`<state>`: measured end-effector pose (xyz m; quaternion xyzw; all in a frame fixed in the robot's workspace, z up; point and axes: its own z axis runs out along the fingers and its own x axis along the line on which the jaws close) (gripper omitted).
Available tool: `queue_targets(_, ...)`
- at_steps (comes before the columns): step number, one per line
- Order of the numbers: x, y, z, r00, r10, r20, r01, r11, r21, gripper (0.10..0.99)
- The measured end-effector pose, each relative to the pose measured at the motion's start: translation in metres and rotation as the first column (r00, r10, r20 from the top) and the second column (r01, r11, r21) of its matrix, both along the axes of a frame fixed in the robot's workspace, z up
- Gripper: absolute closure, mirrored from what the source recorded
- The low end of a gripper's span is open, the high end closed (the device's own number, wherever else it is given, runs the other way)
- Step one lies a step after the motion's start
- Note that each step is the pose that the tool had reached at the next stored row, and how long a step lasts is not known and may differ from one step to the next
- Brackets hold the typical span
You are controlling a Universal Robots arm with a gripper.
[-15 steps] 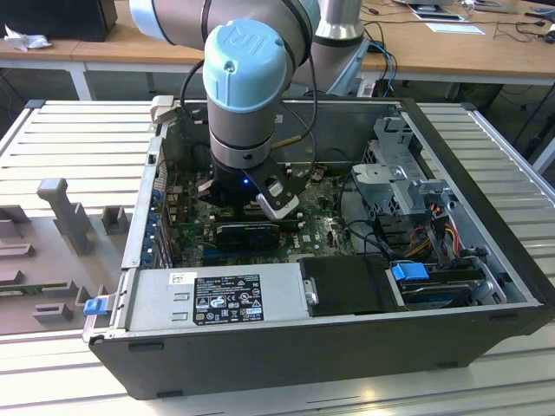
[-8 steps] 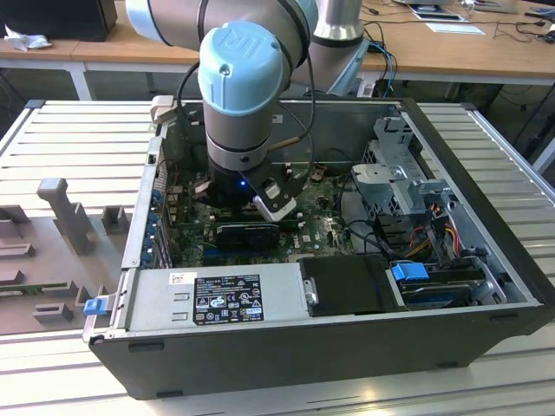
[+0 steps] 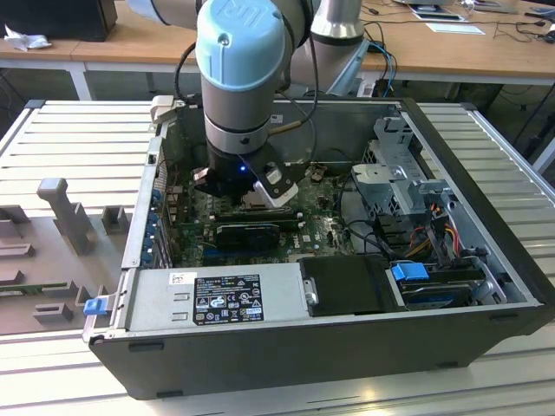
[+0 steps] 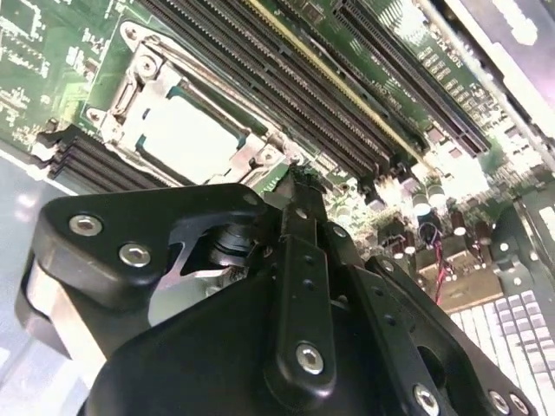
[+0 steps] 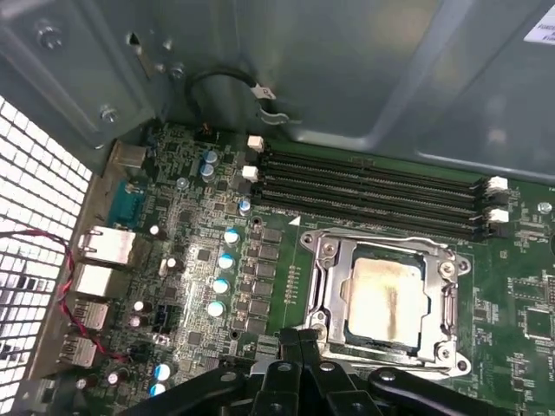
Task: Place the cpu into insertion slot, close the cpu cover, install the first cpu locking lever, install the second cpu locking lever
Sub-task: 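Install the second cpu locking lever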
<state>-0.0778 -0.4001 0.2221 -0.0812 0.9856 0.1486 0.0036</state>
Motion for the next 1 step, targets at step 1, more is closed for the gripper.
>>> queue_targets(1, 0.0000, 0.0000, 0.0000, 1.0000, 0.000, 0.0001, 0.000, 1.0000, 0.000, 0.980)
